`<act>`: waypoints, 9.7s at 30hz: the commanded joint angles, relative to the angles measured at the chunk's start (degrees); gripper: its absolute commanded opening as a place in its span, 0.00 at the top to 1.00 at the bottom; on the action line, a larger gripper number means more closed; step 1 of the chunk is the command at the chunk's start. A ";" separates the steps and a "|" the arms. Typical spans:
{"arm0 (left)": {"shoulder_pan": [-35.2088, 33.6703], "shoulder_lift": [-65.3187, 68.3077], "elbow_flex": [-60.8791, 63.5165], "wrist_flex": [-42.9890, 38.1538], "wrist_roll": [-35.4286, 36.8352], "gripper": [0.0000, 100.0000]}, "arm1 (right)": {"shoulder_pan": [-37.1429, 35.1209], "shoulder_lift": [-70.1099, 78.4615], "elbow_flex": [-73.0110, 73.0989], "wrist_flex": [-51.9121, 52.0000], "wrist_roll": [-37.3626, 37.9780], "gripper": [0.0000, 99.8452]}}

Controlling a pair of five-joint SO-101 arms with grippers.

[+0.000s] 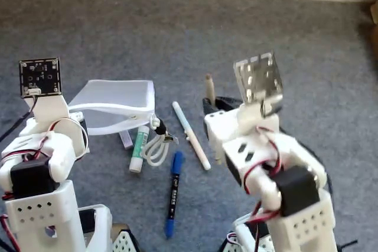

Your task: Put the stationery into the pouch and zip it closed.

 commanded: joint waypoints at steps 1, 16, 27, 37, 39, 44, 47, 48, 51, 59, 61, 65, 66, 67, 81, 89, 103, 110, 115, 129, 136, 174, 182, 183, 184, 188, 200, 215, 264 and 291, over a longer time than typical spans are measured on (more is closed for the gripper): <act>-0.66 1.10 -0.66 0.26 -0.26 0.99 | -3.56 -8.84 8.40 -9.98 -0.62 0.99; -0.66 1.19 -1.10 -0.18 -0.26 0.99 | -23.08 -26.77 24.22 -37.41 -0.62 0.99; -0.66 1.19 -0.75 -0.18 -0.26 0.99 | -31.69 -22.64 24.66 -54.73 -0.53 0.99; -0.66 1.19 -0.75 -0.18 -0.26 0.99 | -31.43 -9.54 24.84 -66.42 3.16 0.99; -0.66 1.19 -0.75 -0.18 -0.26 0.99 | -31.43 -7.52 26.42 -70.20 7.21 0.99; -0.66 1.19 -0.75 -0.18 -0.26 0.99 | -31.43 -3.30 32.13 -81.19 14.95 0.99; -0.66 1.19 -0.75 -0.18 -0.26 0.99 | -31.34 -0.57 34.51 -84.88 16.88 0.99; -0.66 1.19 -0.75 -0.18 -0.26 0.99 | -31.34 0.22 35.12 -86.29 17.32 0.99; -0.66 1.19 -0.66 -0.18 -0.26 0.99 | -30.64 2.51 36.88 -89.63 18.90 0.99; -0.66 1.19 -0.66 -0.18 -0.26 0.99 | -29.32 4.62 40.04 -90.24 19.25 0.99; -0.66 1.19 -0.66 -0.18 -0.26 0.99 | -29.32 4.62 40.13 -90.07 19.25 0.99; -0.66 1.19 -0.66 -0.18 -0.26 0.99 | -29.23 4.62 39.78 -85.32 19.16 0.99; -0.66 1.19 -0.66 -0.18 -0.26 0.99 | -29.23 4.62 39.78 -83.03 19.08 0.99; -0.66 1.19 -0.66 -0.18 -0.26 0.99 | -29.23 4.62 39.69 -81.27 18.99 0.97; -0.66 1.19 -0.66 -0.18 -0.26 0.99 | -29.23 -5.85 32.92 -58.77 18.81 0.85; -1.01 1.10 -0.75 -0.18 -0.26 0.99 | -28.26 -9.36 17.71 -29.23 9.67 0.85; -7.34 0.66 -1.10 -0.97 -0.35 0.99 | -13.93 3.38 6.64 -8.48 9.14 0.85; -10.42 0.66 -1.19 -0.88 -0.26 0.99 | -12.00 9.80 6.73 -8.48 9.14 0.84; -12.79 0.66 -1.19 -0.62 -0.18 0.99 | -11.30 14.99 6.55 -8.57 9.14 0.84; -12.88 0.66 -0.75 -0.62 -0.18 0.99 | -8.57 35.12 0.84 -13.05 9.14 0.84; -12.88 0.66 -0.66 -0.53 -0.18 0.99 | -8.04 45.23 -5.85 -13.05 9.14 0.84; -12.53 0.66 0.48 -0.53 -0.26 0.99 | -1.19 86.37 -33.80 -13.05 9.14 0.85; -12.53 0.66 0.57 -0.53 -0.26 0.99 | -1.19 88.31 -33.63 -12.97 9.41 0.88; -12.53 0.66 0.57 -0.53 -0.26 0.99 | -1.19 88.40 -33.63 -12.97 9.49 0.91; -12.53 0.66 0.57 -0.53 -0.26 0.99 | -1.19 88.40 -33.63 -12.97 9.49 0.93; -12.53 0.66 0.57 -0.53 -0.26 0.99 | -1.19 88.31 -33.54 -12.97 9.58 1.00; -12.53 0.66 0.57 -0.53 -0.26 0.99 | -1.36 77.41 -29.58 -12.00 9.58 1.00; -12.53 0.66 0.40 -0.53 -0.26 0.99 | -5.76 50.68 -10.95 -12.18 9.23 1.00; -12.62 0.66 0.66 -0.53 -0.26 0.99 | -33.19 -20.44 17.19 -24.40 9.41 1.00; -12.53 0.66 0.57 -0.53 -0.26 0.99 | -45.49 -20.26 25.98 -64.40 9.67 1.00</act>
